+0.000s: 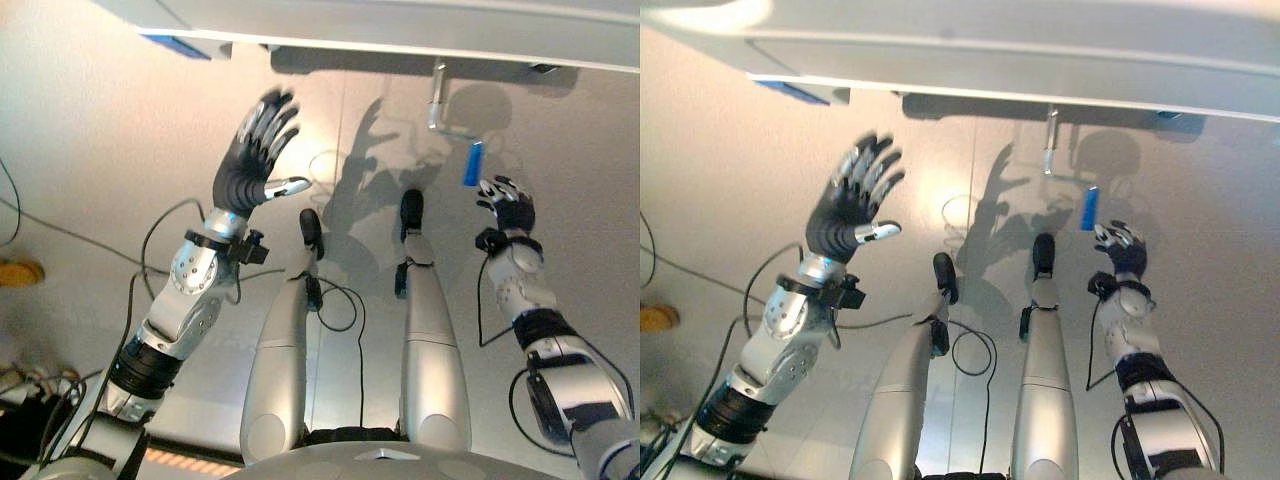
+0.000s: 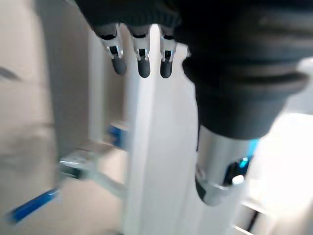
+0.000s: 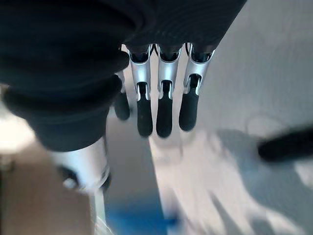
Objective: Raise the hospital bed
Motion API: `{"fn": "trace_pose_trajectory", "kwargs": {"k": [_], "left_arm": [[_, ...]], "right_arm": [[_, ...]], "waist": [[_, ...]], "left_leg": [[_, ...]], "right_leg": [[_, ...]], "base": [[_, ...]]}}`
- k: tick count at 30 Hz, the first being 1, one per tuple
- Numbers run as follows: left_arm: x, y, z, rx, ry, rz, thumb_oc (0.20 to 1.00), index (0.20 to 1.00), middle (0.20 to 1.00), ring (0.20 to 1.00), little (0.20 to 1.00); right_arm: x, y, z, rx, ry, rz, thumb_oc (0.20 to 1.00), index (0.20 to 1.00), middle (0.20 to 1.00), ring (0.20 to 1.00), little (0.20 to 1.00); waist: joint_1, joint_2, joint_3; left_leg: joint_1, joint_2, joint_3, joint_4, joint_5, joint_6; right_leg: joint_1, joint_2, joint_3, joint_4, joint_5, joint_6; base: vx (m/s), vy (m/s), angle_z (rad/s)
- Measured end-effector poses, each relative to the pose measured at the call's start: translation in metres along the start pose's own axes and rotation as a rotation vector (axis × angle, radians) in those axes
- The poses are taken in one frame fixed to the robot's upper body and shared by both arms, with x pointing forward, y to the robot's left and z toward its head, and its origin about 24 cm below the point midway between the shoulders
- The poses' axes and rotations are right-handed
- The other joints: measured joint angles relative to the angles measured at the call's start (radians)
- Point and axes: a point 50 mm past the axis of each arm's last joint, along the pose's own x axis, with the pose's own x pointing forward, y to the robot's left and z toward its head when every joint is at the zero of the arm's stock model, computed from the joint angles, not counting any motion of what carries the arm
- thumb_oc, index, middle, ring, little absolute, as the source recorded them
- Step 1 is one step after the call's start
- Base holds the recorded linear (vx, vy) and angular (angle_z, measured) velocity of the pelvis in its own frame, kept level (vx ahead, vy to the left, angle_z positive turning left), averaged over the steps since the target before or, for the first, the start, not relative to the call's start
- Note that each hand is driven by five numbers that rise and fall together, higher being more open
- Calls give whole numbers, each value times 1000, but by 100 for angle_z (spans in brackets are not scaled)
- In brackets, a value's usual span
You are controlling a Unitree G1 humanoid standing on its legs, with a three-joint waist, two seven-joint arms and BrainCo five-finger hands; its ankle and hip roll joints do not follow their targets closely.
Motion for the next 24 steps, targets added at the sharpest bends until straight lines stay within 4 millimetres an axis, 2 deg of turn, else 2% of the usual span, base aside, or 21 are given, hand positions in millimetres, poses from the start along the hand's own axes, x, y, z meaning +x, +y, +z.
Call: {"fn": "trace_pose_trajectory", "kwargs": {"k": [2,3,4,5,7,12,14,18,19,22,23,24], "left_arm": [[-13,12,-35,41,149,67,1000,1000,1000,1000,1000],[-29,17,-72,38,295,146,1000,1000,1000,1000,1000],[-45,18,-88,38,374,171,1000,1000,1000,1000,1000],[-55,19,-94,46,404,175,1000,1000,1000,1000,1000],[-76,21,-118,87,523,206,1000,1000,1000,1000,1000],[-102,28,-138,175,658,224,1000,1000,1000,1000,1000],[-121,30,-154,163,759,277,1000,1000,1000,1000,1000],[-154,28,-170,183,894,285,1000,1000,1000,1000,1000],[-168,27,-174,182,944,295,1000,1000,1000,1000,1000],[-174,26,-176,202,966,278,1000,1000,1000,1000,1000],[-180,24,-177,206,983,270,1000,1000,1000,1000,1000],[-183,23,-178,202,990,275,1000,1000,1000,1000,1000]], "right_arm": [[-5,-13,-12,-29,37,-24,1000,1000,1000,1000,1000],[-12,-30,-29,-68,106,-70,1000,1000,1000,1000,1000],[-19,-38,-38,-86,137,-83,1000,1000,1000,1000,1000],[-22,-43,-43,-101,154,-93,1000,1000,1000,1000,1000],[-31,-56,-60,-137,223,-125,1000,1000,1000,1000,1000],[-47,-64,-83,-172,321,-120,1000,1000,1000,1000,1000],[-62,-72,-104,-219,416,-127,1000,1000,1000,1000,1000],[-96,-90,-132,-311,562,-125,1000,1000,1000,1000,1000],[-109,-98,-141,-360,615,-116,1000,1000,1000,1000,1000],[-123,-104,-149,-441,664,-73,1000,1000,1000,1000,1000],[-131,-105,-154,-469,692,-56,1000,1000,1000,1000,1000],[-133,-105,-156,-483,702,-44,1000,1000,1000,1000,1000]], "waist": [[-8,-8,-2],[-7,-9,-3],[-3,-15,-10],[-3,-18,-12],[4,-18,-12],[10,-18,-16],[9,-17,-35],[18,-18,-136],[25,-16,-193],[30,-20,-251],[32,-27,-298],[33,-30,-314]], "left_leg": [[56,11,-3,-22,-4,-6],[127,19,-7,-50,-1,-12],[162,20,-9,-68,-2,-14],[183,27,-12,-83,0,-17],[272,28,-25,-135,24,-29],[426,40,-31,-211,37,-35],[493,46,-32,-235,37,-35],[556,51,-32,-282,41,-38],[584,55,-30,-305,42,-40],[644,61,-28,-334,42,-45],[668,64,-28,-347,40,-46],[682,65,-27,-356,40,-48]], "right_leg": [[56,7,-7,-18,-6,1],[127,13,-20,-44,-7,-2],[158,16,-28,-56,-11,-7],[178,18,-35,-60,-11,-9],[266,26,-55,-95,-9,-14],[424,36,-81,-165,-4,-16],[501,38,-93,-203,-2,-15],[571,45,-105,-262,10,-20],[606,50,-110,-296,17,-19],[676,57,-116,-345,28,-19],[704,61,-116,-372,28,-15],[720,64,-118,-385,30,-15]], "base": [[56,-41,-9],[51,-28,-2],[57,-30,-1],[62,-45,5],[81,-44,12],[76,-39,6],[70,-25,6],[70,-24,1],[48,-16,-2],[59,-19,-1],[69,-31,-2],[60,-30,-2]]}}
